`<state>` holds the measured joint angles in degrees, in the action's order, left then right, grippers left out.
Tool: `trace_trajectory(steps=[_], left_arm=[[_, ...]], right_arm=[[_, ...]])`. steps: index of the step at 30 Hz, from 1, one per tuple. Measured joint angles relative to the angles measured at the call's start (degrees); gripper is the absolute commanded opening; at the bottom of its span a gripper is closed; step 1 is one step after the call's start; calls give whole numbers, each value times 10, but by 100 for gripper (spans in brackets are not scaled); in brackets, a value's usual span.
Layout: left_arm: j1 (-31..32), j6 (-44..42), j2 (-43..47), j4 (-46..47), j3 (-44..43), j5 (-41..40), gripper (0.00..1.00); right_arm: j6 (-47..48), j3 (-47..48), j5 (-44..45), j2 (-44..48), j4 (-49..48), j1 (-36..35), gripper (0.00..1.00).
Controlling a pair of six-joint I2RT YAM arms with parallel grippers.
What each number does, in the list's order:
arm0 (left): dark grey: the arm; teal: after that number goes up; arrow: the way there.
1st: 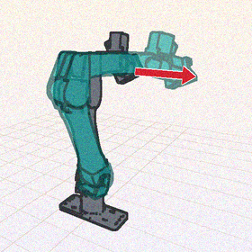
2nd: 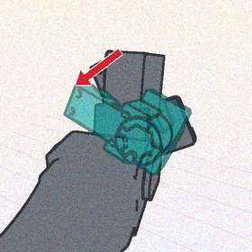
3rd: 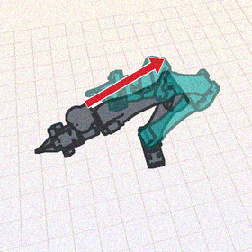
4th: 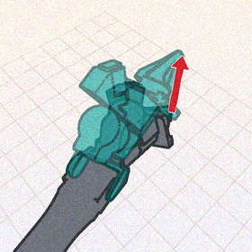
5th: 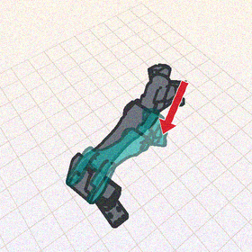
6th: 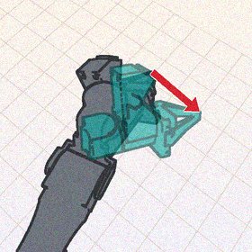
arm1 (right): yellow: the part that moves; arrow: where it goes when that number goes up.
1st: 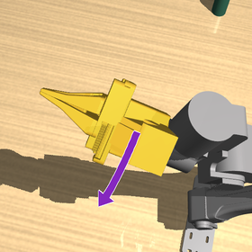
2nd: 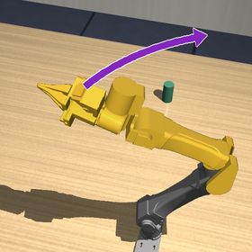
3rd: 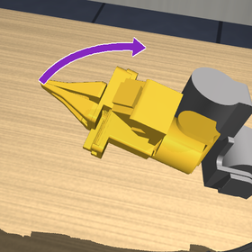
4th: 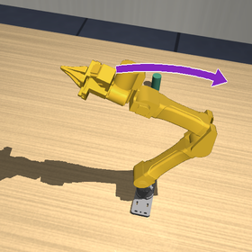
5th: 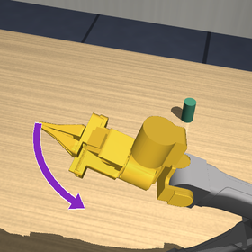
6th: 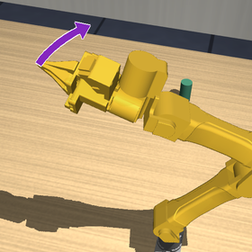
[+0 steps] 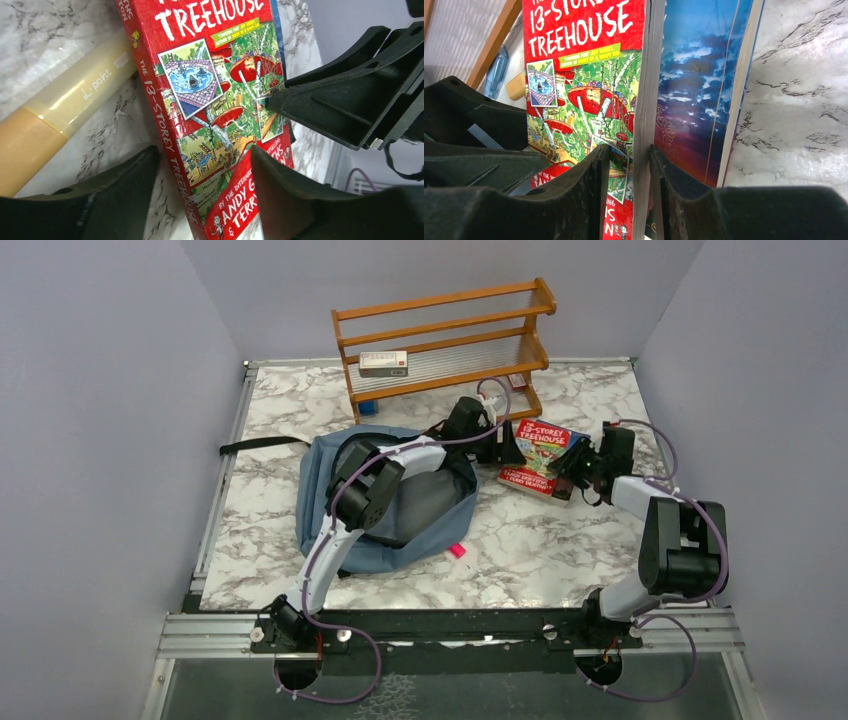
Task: Pack the student bag
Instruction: Pick up the book from the center of the board.
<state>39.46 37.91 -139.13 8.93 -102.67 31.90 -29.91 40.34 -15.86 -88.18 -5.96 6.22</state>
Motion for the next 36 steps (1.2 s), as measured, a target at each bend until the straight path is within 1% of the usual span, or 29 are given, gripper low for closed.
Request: trace_trajectory(steps=[5,10,13,17,20,24,25,27,28,32,36], left_arm=[[-1,23,-5,26,12,22,44],[-3,29,-5,31,14,25,26],[-3,32,-2,37,14,26,17],[-3,30,13,34,12,26,9],[-2,16,30,14,10,23,6],[-1,-22,71,-27,10,9,8],[-1,-32,83,-34,10,8,6],[-1,-57,116,-48,12,10,0],[-1,-66,133,-50,15,12,0],[-2,-116,229,-56,62,12,0],[-2,-180,345,-75,118,4,0]], right_arm=[[0,0,-2,-3,-6,0,38],[0,-9,4,8,-9,0,39],[0,-23,14,30,-2,0,41],[5,-30,33,70,33,-1,47],[14,-30,52,119,61,-1,53],[30,-29,68,211,79,-1,56],[33,-27,69,232,83,-1,57],[38,-19,69,263,91,-1,58],[40,-12,68,276,92,-1,58],[40,24,31,300,93,-1,61],[34,61,-45,300,88,-1,65]])
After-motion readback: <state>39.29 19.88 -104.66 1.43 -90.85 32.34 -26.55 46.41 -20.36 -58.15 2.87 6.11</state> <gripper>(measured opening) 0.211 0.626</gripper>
